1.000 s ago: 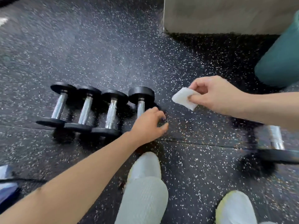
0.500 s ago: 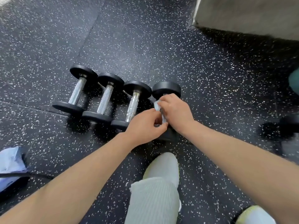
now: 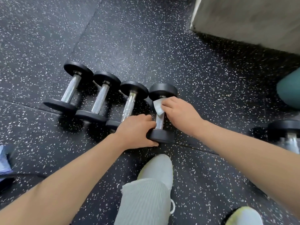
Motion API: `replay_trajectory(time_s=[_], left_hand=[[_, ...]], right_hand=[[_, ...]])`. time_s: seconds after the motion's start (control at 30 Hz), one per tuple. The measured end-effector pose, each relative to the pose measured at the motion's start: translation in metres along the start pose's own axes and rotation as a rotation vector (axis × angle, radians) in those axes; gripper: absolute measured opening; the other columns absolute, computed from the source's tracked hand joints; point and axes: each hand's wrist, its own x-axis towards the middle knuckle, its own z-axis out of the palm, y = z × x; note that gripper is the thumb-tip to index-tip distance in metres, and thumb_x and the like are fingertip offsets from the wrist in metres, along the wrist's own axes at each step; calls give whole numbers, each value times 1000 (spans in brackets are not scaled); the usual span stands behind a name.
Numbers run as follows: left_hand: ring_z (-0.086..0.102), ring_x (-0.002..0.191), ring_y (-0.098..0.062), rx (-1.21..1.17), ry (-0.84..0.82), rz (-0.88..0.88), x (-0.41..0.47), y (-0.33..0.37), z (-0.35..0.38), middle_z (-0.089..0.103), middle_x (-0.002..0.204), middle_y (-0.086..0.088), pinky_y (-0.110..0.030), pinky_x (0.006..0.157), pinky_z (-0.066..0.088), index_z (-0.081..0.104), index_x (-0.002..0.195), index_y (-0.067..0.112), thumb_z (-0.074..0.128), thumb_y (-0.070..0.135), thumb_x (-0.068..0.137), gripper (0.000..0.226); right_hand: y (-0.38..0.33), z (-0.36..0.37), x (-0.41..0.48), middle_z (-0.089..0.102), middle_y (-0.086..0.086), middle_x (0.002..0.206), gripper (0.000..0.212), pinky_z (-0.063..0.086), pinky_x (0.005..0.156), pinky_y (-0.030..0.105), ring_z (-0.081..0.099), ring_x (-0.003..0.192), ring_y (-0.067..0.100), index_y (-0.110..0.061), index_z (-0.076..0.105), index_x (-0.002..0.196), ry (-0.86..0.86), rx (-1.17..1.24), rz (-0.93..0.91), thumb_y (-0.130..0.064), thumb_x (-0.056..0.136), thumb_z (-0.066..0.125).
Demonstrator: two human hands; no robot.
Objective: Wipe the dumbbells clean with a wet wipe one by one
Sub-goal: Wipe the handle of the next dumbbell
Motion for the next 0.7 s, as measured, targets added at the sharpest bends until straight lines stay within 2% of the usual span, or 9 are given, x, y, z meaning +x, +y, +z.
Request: replay_trajectory(time_s=[0.17, 0.23, 0.33, 0.47, 0.57, 0.7], left_hand=[[52, 94, -14, 52, -59, 9, 3, 2, 0, 47, 97, 12, -34, 68, 38, 63, 104, 28, 65, 78, 79, 56], [54, 96, -16, 70, -131, 19, 6, -1, -4, 52, 101, 9, -35, 71, 40, 65, 106, 26, 66, 76, 80, 56], [50, 81, -17, 164, -187, 56, 12, -2, -11, 58, 99, 7, -35, 72, 35, 67, 101, 25, 64, 78, 81, 57], [49, 74, -16, 168, -186, 13, 11, -6, -10, 56, 87, 10, -34, 66, 29, 66, 88, 27, 60, 84, 78, 58], [56, 77, -16, 150, -168, 9, 10, -10, -5, 57, 83, 12, -34, 66, 33, 71, 88, 30, 51, 90, 76, 64], [58, 76, -14, 168, -143, 24, 10, -12, 0, 58, 80, 13, -34, 65, 36, 73, 87, 31, 43, 94, 72, 72]], right_hand=[[-12, 8, 2, 61, 5, 126, 33, 56, 61, 41, 57, 108, 28, -8, 65, 119, 24, 78, 144, -1, 86, 66], [-14, 7, 5, 62, 5, 122, 29, 55, 59, 41, 58, 103, 28, -8, 66, 115, 58, 89, 204, -2, 86, 66], [-16, 1, 17, 62, 3, 115, 20, 53, 60, 39, 57, 96, 27, -10, 68, 110, 97, 110, 314, -9, 91, 62], [-25, 7, 28, 58, 10, 99, 2, 42, 48, 36, 53, 83, 31, -2, 67, 85, 37, 99, 364, -4, 86, 67], [-30, 8, 27, 55, 8, 97, 8, 31, 45, 30, 51, 81, 28, -5, 66, 79, 40, 68, 378, -8, 85, 71], [-33, -2, 20, 53, 8, 102, 18, 36, 50, 32, 50, 87, 27, -6, 67, 86, 55, 72, 352, -20, 95, 60]])
